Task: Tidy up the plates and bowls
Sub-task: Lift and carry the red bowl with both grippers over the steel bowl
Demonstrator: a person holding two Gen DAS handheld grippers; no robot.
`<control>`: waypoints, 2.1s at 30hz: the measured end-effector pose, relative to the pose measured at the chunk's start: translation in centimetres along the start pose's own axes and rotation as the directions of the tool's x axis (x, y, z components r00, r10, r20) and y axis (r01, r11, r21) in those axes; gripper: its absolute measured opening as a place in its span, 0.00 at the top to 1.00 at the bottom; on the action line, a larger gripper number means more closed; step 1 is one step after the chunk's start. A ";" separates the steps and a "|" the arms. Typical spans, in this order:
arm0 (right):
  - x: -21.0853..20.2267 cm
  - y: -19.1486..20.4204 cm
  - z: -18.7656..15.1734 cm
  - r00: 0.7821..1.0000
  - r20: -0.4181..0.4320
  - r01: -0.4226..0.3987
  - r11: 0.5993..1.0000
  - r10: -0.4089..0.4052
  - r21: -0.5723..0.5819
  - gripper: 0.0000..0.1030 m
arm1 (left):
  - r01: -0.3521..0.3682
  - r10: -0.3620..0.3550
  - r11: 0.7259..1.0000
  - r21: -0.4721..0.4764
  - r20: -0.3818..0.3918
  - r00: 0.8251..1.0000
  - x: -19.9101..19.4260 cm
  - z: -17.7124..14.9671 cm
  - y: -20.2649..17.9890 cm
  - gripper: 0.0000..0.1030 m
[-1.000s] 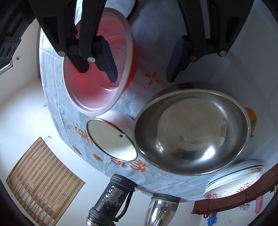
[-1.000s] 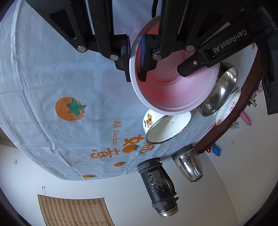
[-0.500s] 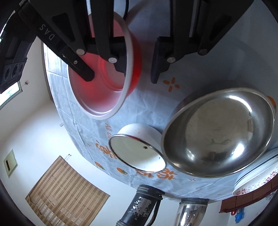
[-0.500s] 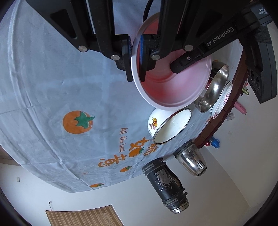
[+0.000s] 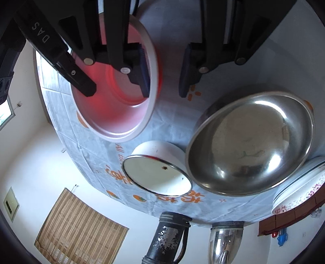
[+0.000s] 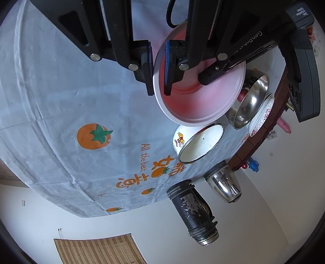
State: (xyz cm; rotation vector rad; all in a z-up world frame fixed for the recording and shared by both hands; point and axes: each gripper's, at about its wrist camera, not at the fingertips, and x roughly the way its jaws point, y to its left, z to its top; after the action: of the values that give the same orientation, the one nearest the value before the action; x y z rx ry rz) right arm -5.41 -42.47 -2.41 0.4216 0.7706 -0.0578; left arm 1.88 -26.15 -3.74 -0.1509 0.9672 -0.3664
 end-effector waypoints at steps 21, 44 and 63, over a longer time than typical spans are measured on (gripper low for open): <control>-0.6 -0.9 -0.2 0.990 -0.006 -0.139 0.987 0.140 0.076 0.93 | -0.083 0.078 0.992 0.097 0.063 0.995 -0.8 0.0 -0.5 0.55; -0.7 -1.0 -0.9 0.996 0.027 -0.093 0.990 0.091 0.106 0.93 | 0.060 -0.068 0.991 0.117 0.071 0.995 -2.8 0.2 1.7 0.53; -1.1 -0.5 -1.0 0.993 0.033 -0.116 0.989 0.113 0.095 0.93 | 0.115 -0.130 0.972 0.206 0.061 0.990 -2.8 0.4 0.8 0.89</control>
State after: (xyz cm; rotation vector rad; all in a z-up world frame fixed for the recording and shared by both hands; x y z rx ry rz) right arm -7.00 -42.65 -2.50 0.5554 0.7175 0.0063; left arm 1.00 -24.38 -1.55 -0.0391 0.8436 -0.5666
